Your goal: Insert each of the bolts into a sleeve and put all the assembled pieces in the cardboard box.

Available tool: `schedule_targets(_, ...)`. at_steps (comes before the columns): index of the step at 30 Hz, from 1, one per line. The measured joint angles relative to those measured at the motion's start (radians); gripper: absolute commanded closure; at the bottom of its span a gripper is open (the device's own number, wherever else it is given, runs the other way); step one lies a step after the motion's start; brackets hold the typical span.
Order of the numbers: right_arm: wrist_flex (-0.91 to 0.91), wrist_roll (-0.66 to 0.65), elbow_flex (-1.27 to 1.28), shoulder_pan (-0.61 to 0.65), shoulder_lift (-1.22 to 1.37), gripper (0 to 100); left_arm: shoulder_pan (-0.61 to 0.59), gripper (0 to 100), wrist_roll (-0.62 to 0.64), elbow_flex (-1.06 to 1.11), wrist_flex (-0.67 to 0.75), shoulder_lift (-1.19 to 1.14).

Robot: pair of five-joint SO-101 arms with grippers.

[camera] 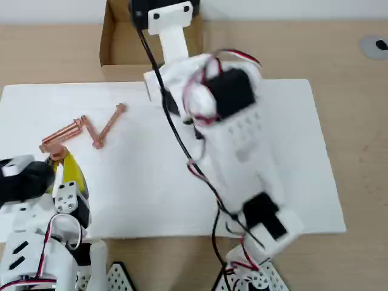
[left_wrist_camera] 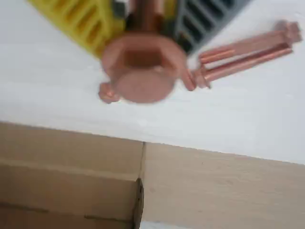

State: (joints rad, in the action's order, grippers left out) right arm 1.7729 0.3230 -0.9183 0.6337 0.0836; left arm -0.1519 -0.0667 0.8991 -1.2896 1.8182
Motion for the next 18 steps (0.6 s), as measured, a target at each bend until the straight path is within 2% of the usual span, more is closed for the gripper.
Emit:
schedule_targets(6, 0.0, -0.017, 0.186, 0.017, -0.259, 98.8, 0.0, 99, 0.064, 0.006, 0.023, -0.002)
schedule_targets(11, -0.018, -0.032, 0.517, 0.017, -0.477, 98.8, 0.0, 99, 0.109, 0.058, 0.153, -0.002)
schedule_targets(18, -0.307, -0.091, 1.065, 0.017, -0.796, 98.8, 0.0, 99, 0.115, 0.091, 0.288, -0.002)
